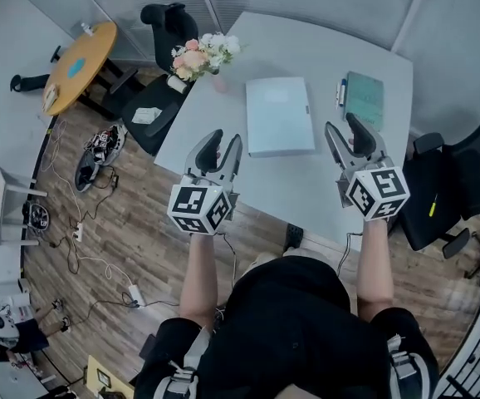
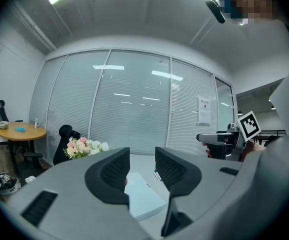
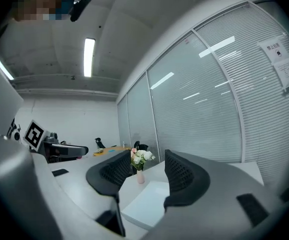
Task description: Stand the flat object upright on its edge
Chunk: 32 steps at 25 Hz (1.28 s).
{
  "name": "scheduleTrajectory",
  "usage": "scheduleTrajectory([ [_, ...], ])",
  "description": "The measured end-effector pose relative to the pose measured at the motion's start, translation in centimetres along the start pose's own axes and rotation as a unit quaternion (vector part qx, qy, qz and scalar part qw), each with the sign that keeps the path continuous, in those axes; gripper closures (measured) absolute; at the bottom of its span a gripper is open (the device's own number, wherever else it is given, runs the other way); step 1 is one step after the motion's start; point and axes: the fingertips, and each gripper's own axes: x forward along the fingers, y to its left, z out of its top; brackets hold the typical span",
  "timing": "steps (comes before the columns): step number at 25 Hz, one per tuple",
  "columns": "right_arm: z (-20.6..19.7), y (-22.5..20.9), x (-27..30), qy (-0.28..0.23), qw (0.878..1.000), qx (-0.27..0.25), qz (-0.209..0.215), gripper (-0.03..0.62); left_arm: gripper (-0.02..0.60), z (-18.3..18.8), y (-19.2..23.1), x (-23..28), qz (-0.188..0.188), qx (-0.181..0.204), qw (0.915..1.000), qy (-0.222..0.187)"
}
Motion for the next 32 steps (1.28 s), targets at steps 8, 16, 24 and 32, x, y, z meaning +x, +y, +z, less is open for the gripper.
scheduleTrajectory([
  [8, -3.0, -4.2, 2.9, 0.034, 0.999, 0.022, 0.02, 0.367, 0.423, -2.4, -0.4, 4.5, 0.015, -0.013, 0.9994, 0.03],
  [16, -5.2, -6.0, 4.6, 0.055, 0.997, 0.043, 0.023, 0.358, 0.42, -4.3, 0.4, 6.1, 0.025, -0.02, 0.9978, 0.058],
  [24, -6.6, -6.9, 7.1, 0.072, 0.996, 0.05, 0.01, 0.345, 0.413, -5.2, 2.6, 8.8, 0.016, -0.026, 0.9971, 0.07],
  [32, -8.5, -7.9, 12.1, 0.114, 0.992, 0.048, -0.011, 0.342, 0.413, -7.2, 6.9, 14.0, -0.009, -0.054, 0.9945, 0.089],
])
